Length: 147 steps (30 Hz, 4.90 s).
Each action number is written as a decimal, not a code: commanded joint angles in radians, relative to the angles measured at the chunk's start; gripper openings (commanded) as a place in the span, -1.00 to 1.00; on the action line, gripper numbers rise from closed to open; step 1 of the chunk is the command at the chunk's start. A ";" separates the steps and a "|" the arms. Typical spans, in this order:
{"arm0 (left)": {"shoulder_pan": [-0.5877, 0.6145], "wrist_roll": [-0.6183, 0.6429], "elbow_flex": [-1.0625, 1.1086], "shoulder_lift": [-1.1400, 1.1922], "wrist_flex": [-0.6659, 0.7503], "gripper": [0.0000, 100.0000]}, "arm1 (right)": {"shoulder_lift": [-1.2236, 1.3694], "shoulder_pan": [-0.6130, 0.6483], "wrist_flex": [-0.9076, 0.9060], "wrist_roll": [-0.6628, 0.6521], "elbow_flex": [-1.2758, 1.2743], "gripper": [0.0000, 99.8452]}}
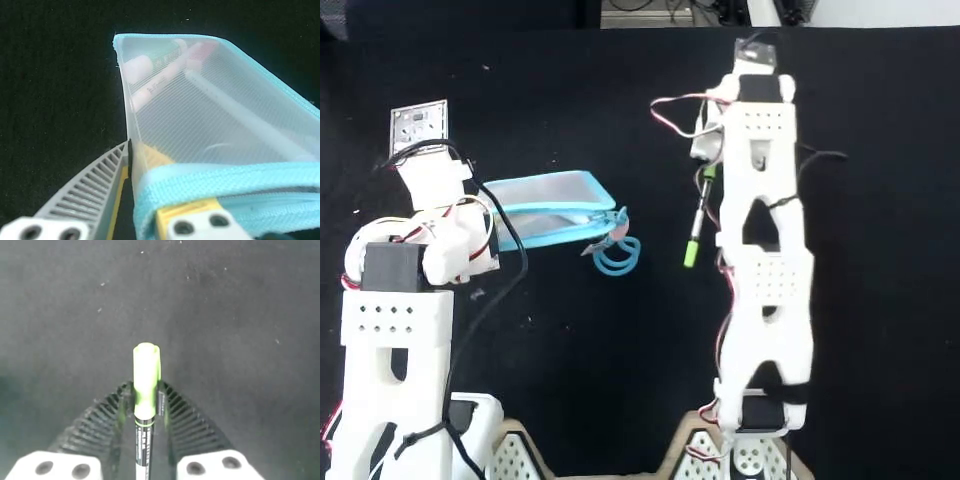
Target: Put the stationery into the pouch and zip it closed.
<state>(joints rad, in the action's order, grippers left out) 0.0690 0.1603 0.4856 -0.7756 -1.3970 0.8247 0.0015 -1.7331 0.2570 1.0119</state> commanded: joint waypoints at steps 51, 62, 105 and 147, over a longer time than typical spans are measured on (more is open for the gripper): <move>0.001 -0.006 -0.001 -0.002 0.009 -0.93 | -2.430 0.660 1.676 -0.170 -2.312 -0.98; 0.001 -0.006 -0.001 -0.002 0.009 -0.93 | -2.138 0.664 1.884 -0.170 -2.404 -0.98; 0.001 -0.006 -0.010 -0.002 0.005 -0.93 | -1.566 0.752 1.100 -0.170 -1.873 -0.78; 0.001 -0.006 -0.008 -0.002 0.002 -0.93 | -1.643 0.528 0.655 -0.164 -1.466 -0.79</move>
<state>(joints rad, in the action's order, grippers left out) 0.0660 0.1603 0.4872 -0.7725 -1.3924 -0.8002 0.6030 -0.9337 0.0959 -0.6391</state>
